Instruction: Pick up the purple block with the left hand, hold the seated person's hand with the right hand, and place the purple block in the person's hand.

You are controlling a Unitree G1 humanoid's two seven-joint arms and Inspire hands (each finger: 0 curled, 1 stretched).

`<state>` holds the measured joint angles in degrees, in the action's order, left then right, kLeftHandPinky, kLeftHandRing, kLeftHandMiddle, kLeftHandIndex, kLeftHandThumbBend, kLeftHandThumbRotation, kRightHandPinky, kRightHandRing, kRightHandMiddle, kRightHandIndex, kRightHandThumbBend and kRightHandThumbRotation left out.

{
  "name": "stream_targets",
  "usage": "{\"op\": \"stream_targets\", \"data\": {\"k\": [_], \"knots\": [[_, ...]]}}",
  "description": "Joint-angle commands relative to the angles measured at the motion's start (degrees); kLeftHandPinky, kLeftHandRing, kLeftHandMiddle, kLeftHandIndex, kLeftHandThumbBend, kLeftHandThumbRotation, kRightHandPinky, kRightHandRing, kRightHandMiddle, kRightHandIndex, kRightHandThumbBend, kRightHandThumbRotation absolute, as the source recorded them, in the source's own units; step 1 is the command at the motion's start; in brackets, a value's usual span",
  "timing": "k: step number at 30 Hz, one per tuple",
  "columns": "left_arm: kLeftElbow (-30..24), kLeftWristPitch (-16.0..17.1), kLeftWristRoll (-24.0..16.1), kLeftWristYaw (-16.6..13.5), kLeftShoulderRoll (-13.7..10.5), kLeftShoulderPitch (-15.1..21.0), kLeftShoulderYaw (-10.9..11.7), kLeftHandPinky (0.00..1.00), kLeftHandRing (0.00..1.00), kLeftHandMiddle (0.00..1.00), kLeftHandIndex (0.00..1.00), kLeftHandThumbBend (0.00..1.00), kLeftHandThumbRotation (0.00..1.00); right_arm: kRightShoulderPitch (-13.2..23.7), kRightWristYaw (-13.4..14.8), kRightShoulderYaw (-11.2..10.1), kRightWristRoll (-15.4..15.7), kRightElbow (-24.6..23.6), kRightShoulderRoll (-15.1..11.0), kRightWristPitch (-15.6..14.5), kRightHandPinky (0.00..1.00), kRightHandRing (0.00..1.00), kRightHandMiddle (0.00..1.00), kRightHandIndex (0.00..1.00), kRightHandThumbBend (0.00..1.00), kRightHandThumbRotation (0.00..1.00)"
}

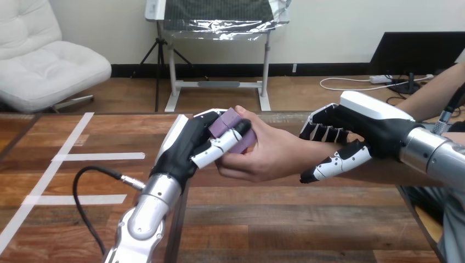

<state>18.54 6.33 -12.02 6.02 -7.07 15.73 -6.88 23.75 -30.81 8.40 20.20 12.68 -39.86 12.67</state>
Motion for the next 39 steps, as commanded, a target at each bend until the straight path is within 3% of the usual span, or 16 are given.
{"op": "stream_targets", "data": {"k": [1,20,28,39], "knots": [[-3.12,0.57,0.63,-0.60,-1.43,-0.16,1.54,0.54,0.63,0.66,0.67,0.35,0.74,-0.95,0.81,-0.37,-0.11,-0.39,-0.22,0.71,0.42,0.49,0.55,0.59,0.82,0.38],[-6.16,0.67,1.79,-1.35,-3.99,-4.72,4.06,0.50,0.60,0.63,0.63,0.34,0.75,-3.13,1.34,-1.25,-1.43,-0.33,-0.67,2.08,0.43,0.50,0.56,0.60,0.82,0.44],[-8.04,1.35,2.44,-1.78,-4.36,-6.65,5.09,0.50,0.60,0.64,0.63,0.32,0.77,-4.15,1.73,-1.82,-2.50,-0.15,-0.62,2.99,0.44,0.50,0.56,0.60,0.82,0.42],[-13.71,1.42,0.81,-4.38,-4.61,-10.61,6.41,0.54,0.68,0.70,0.66,0.34,0.82,-6.43,2.08,-3.65,-7.11,-0.10,0.29,4.28,0.46,0.55,0.61,0.65,0.81,0.38]]}}
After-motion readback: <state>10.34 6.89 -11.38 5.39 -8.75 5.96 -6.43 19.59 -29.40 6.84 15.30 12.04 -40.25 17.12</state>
